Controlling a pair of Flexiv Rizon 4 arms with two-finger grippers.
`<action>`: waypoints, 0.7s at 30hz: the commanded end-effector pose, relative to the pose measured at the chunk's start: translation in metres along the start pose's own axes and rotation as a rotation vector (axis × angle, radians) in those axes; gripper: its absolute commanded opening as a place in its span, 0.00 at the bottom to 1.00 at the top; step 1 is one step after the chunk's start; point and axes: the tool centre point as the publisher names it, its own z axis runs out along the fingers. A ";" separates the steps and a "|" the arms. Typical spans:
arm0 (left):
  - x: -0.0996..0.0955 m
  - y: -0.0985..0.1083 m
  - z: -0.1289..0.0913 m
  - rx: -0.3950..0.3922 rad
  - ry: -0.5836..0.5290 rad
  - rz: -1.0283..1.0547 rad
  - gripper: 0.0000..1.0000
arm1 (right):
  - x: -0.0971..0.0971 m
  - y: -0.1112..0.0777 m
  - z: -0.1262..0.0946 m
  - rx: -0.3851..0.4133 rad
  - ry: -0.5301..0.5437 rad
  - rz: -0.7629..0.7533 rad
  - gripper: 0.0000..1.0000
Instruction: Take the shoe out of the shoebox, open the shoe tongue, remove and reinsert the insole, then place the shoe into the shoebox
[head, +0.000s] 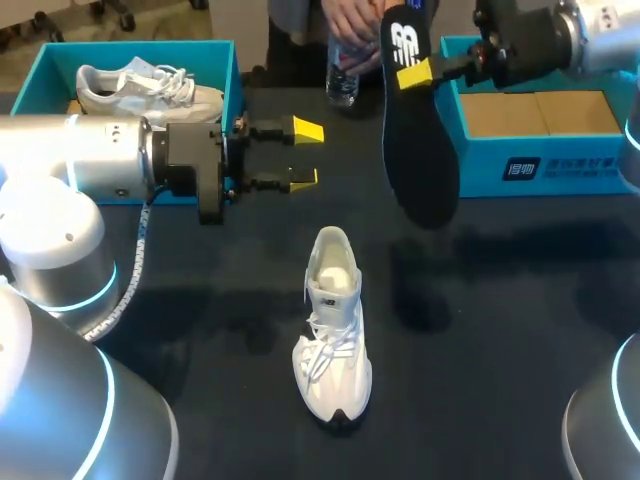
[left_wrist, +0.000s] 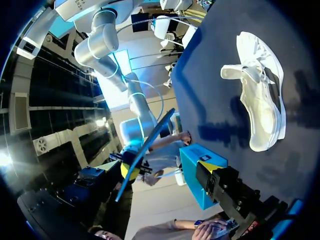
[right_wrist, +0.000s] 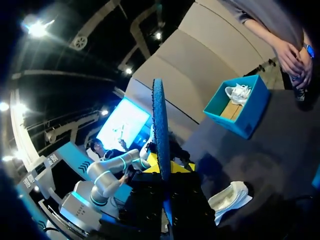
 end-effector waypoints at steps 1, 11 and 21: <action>0.001 0.001 0.005 0.002 -0.014 0.012 1.00 | -0.003 0.005 0.001 0.028 0.003 0.000 0.00; -0.005 0.014 0.026 0.011 -0.101 0.041 1.00 | -0.033 0.009 0.024 0.022 0.045 0.215 0.00; -0.011 0.017 0.028 0.015 -0.096 0.036 1.00 | -0.033 0.009 0.024 0.022 0.045 0.215 0.00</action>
